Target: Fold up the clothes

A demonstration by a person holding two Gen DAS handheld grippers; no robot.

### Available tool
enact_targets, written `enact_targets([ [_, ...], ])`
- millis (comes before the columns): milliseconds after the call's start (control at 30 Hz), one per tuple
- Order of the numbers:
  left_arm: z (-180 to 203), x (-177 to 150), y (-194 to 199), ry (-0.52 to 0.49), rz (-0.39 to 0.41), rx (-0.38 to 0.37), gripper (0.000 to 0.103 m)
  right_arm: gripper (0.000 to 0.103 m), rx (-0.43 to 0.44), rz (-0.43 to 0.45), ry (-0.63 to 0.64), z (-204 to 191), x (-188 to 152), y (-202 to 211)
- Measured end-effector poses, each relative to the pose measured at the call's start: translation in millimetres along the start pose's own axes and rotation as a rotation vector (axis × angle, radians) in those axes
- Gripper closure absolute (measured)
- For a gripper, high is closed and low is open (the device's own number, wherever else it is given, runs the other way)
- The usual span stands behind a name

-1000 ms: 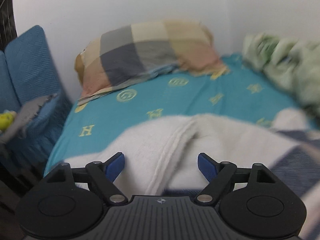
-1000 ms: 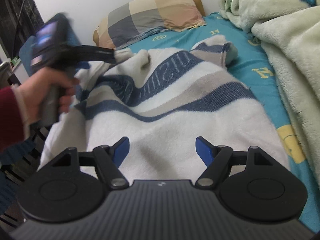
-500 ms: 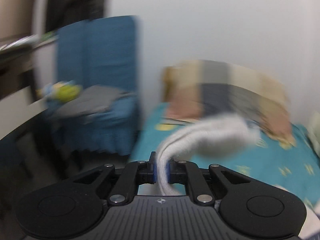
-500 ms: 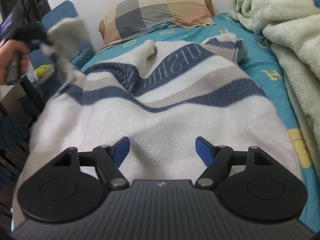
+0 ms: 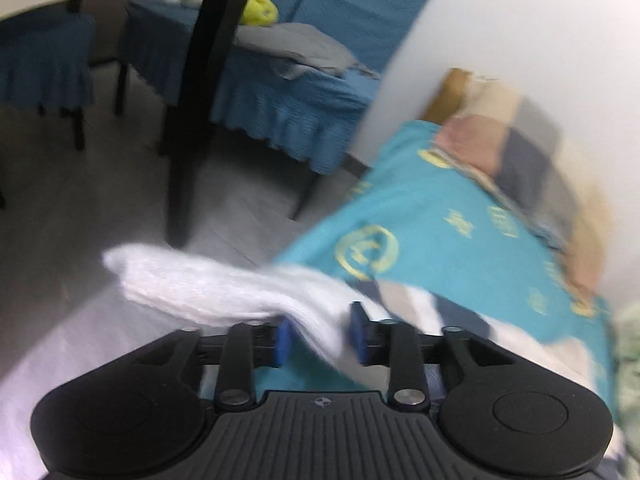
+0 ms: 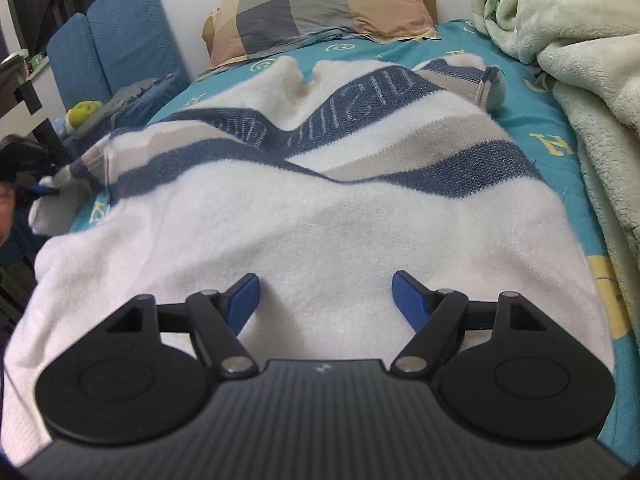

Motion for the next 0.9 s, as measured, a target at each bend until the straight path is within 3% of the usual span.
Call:
enact_targets([
  [67, 2, -28, 30, -0.018, -0.018, -0.05, 0.044, 0.028, 0.007, 0.002, 0.002, 0, 1, 3],
  [133, 4, -56, 60, -0.036, -0.035, -0.101, 0.036, 0.028, 0.008, 0.006, 0.01, 0, 2, 8],
  [333, 10, -142, 150, -0.089, -0.087, -0.246, 0.025, 0.028, -0.009, 0.067, 0.031, 10, 10, 60],
  [433, 14, -183, 177, -0.118, -0.102, -0.266, 0.023, 0.028, -0.024, 0.08, 0.005, 24, 8, 96],
  [567, 7, -215, 183, -0.169, -0.126, -0.239, 0.022, 0.026, -0.076, 0.076, -0.042, 50, 1, 135],
  [733, -15, -237, 169, -0.207, -0.196, -0.159, 0.022, 0.026, -0.066, -0.075, -0.169, 71, -38, 151],
  [900, -12, -246, 161, -0.242, -0.238, -0.189, 0.022, 0.025, -0.108, -0.195, -0.24, 82, -76, 146],
])
Point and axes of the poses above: each gripper's, at about its wrist camera, not at the fingertips, and y roughly against the way its jaws point, z to its right, x to its top, the point moved 10 cm from there along -y, roughly the way its jaws point, and after that the axes turned 4 degrees about -x, right-handed, at the moved point
